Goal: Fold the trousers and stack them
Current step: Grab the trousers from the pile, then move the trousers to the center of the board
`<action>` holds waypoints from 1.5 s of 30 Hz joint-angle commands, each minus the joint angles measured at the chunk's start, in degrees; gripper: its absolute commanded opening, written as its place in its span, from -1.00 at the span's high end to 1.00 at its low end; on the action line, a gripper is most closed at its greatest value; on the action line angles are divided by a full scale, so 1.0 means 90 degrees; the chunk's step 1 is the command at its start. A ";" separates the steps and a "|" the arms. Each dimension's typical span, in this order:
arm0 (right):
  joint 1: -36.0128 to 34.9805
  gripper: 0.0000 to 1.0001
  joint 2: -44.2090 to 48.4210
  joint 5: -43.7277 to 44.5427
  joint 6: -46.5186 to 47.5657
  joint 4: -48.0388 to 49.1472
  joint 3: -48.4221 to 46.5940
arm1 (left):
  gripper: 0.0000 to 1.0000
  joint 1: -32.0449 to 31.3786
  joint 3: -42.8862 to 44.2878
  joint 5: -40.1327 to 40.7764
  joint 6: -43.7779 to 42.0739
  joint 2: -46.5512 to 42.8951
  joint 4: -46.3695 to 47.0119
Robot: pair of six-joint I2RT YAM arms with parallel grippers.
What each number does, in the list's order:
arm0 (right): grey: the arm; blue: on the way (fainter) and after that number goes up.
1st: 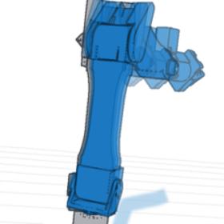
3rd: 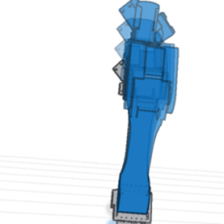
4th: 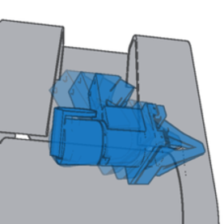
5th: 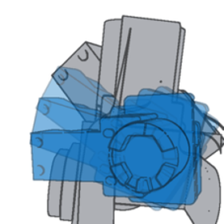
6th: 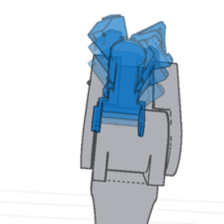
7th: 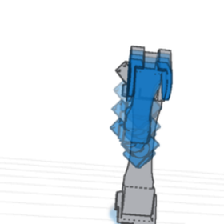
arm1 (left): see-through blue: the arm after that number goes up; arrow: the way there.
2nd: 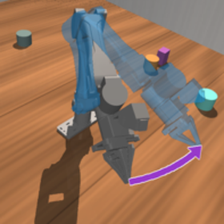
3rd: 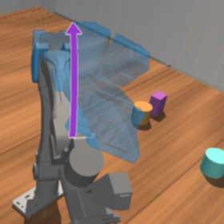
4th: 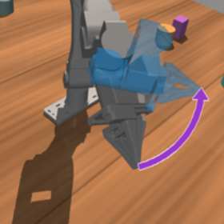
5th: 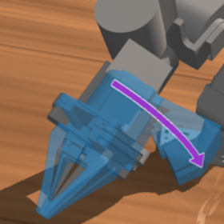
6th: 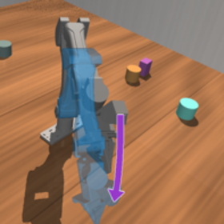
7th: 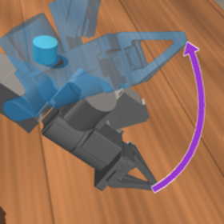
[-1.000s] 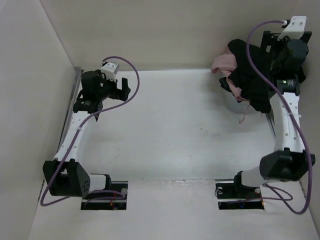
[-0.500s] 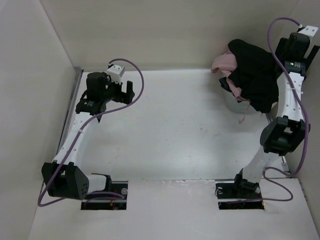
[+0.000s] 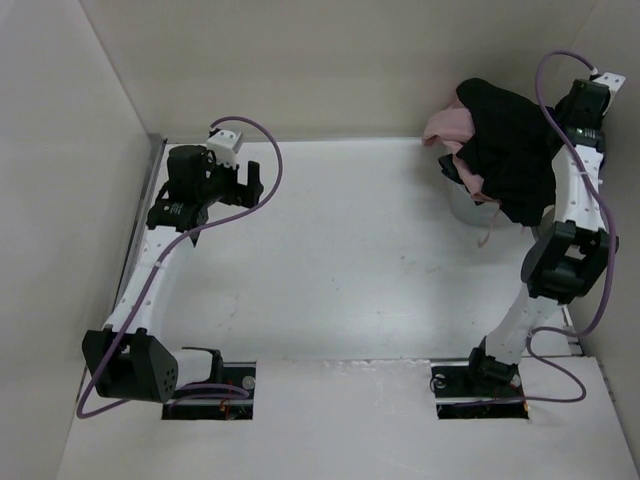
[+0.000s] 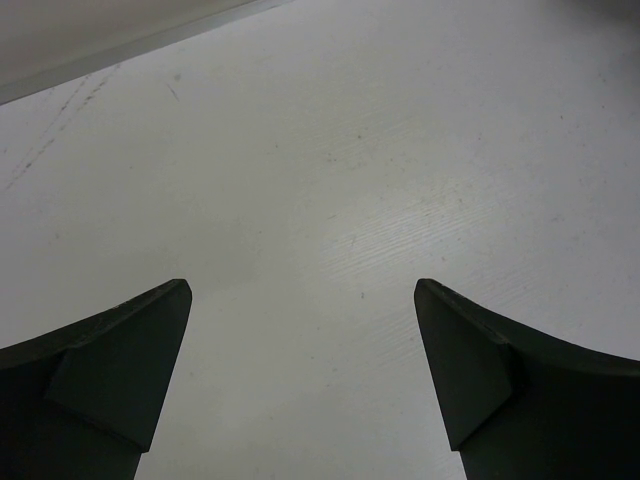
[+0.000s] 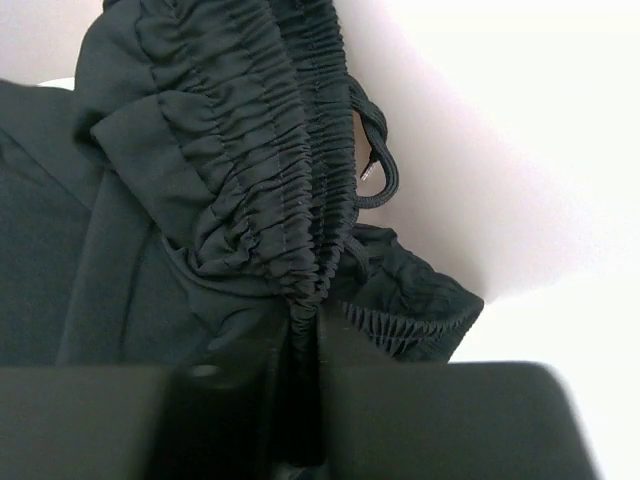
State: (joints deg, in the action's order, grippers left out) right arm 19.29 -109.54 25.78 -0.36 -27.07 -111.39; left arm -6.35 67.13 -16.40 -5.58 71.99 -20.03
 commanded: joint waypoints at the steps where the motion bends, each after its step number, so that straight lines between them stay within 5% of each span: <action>1: -0.0048 0.94 0.0704 0.0133 -0.0068 0.0176 0.0014 | -1.00 0.0056 0.0050 0.0055 0.0054 -0.0215 0.0097; 9: -0.1491 1.00 0.2111 0.1558 0.1541 0.1394 -0.0142 | -1.00 0.0134 0.0177 0.0055 0.0093 -0.0205 0.0272; 16: -0.2401 1.00 0.2220 0.2291 0.3758 0.2977 -0.0854 | -1.00 0.0476 0.0304 -0.0003 0.0435 -0.0205 0.0439; 21: -0.2957 1.00 0.1956 0.1991 0.4385 0.3193 -0.1869 | -1.00 0.0661 0.0373 -0.0013 0.0552 -0.0264 0.0478; 27: -0.5025 1.00 0.1401 0.0411 0.4698 0.3310 -0.3499 | -1.00 0.1246 0.0470 0.0026 0.0922 -0.0293 0.0692; 32: -0.6851 0.97 0.0736 -0.1074 0.4416 0.4264 -0.5140 | -1.00 0.2251 0.0918 0.0026 0.1196 -0.0235 0.0829; 35: -0.7284 0.97 0.0823 -0.1477 0.4026 0.4755 -0.5162 | -1.00 0.2837 0.1280 -0.0013 0.1255 -0.0137 0.0926; 45: -0.6749 0.94 0.0589 -0.1613 0.1048 0.3545 -0.5133 | -1.00 0.3631 0.2852 -0.0453 0.1285 0.0741 0.1015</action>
State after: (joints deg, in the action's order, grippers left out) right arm -43.00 -102.17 15.25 19.16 6.37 -156.07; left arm 26.02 88.64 -17.98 5.37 76.27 -12.43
